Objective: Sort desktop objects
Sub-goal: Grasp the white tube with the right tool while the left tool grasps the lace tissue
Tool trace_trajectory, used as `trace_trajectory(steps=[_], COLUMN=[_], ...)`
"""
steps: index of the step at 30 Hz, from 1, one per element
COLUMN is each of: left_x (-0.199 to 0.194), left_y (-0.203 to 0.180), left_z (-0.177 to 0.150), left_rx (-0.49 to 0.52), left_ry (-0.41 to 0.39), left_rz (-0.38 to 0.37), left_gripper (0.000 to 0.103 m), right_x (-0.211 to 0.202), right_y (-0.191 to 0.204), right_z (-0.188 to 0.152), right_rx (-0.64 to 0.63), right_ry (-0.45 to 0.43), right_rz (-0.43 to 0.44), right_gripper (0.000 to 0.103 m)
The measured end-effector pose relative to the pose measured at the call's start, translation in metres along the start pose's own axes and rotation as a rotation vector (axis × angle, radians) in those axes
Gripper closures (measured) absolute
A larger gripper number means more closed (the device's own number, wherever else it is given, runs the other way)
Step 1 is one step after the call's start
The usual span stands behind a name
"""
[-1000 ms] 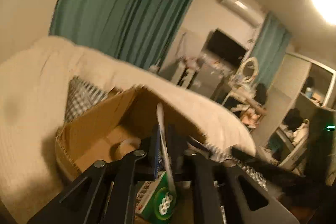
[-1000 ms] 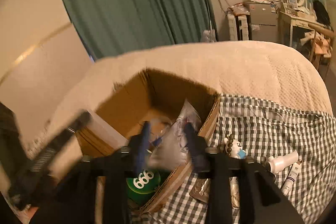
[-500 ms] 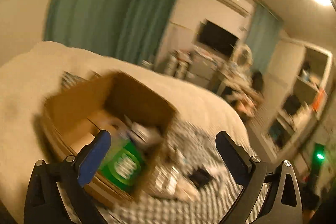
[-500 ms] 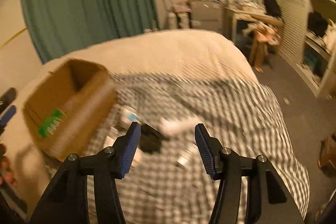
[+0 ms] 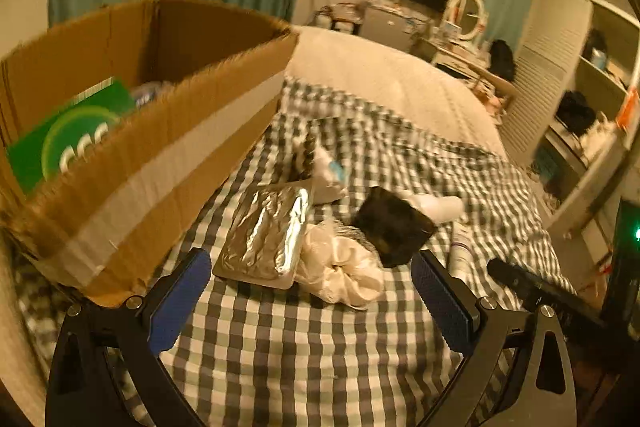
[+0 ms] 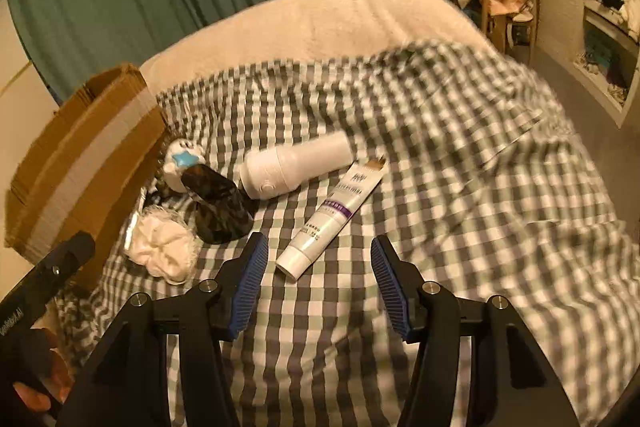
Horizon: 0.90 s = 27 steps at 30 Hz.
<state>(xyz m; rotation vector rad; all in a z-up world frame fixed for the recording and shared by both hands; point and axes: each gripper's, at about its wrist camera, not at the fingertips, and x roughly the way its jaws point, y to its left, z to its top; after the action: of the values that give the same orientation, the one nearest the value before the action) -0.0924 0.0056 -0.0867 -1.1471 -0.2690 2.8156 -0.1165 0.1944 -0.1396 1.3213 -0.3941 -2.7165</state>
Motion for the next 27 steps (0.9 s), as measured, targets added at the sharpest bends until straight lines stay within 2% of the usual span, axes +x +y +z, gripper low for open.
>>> trace_trajectory(steps=[4, 8, 11, 12, 13, 14, 19, 24, 26, 27], left_x=[0.01, 0.012, 0.017, 0.018, 0.019, 0.02, 0.034, 0.064, 0.075, 0.082], left_y=[-0.003, -0.015, -0.025, -0.026, -0.027, -0.027, -0.035, -0.043, -0.045, -0.045], left_z=[-0.01, -0.017, -0.018, -0.019, -0.021, -0.022, -0.019, -0.02, -0.019, -0.018], left_rx=[0.014, 0.035, 0.079, 0.084, 0.084, 0.08, 0.054, 0.066, 0.09, 0.124], left_ry=[0.009, 0.029, 0.035, 0.034, 0.037, 0.042, 0.046, 0.048, 0.084, 0.114], left_rz=[0.026, -0.022, -0.018, -0.019, -0.026, -0.034, -0.025, 0.012, -0.01, 0.005], left_gripper=[0.0, 0.0, 0.0, 0.0, 0.0, 0.0, 0.0, 0.001, 0.014, 0.034], right_x=[0.018, 0.035, 0.047, 0.048, 0.049, 0.049, 0.043, 0.027, 0.024, 0.022], right_y=[0.004, 0.001, -0.005, -0.004, -0.002, -0.001, -0.02, -0.035, -0.035, -0.035], right_z=[0.001, 0.001, 0.0, 0.0, -0.001, -0.001, 0.0, 0.009, 0.011, 0.012], right_rx=[-0.012, 0.005, 0.029, 0.012, -0.009, -0.03, 0.024, 0.079, 0.084, 0.082], right_ry=[0.014, 0.033, 0.053, 0.054, 0.059, 0.067, 0.099, 0.077, 0.074, 0.073], right_rz=[-0.01, -0.014, -0.008, -0.02, -0.039, -0.06, -0.045, -0.013, -0.007, -0.006], right_gripper=[0.049, 0.049, 0.05, 0.053, 0.066, 0.075, 0.081, 0.082, 0.082, 0.082])
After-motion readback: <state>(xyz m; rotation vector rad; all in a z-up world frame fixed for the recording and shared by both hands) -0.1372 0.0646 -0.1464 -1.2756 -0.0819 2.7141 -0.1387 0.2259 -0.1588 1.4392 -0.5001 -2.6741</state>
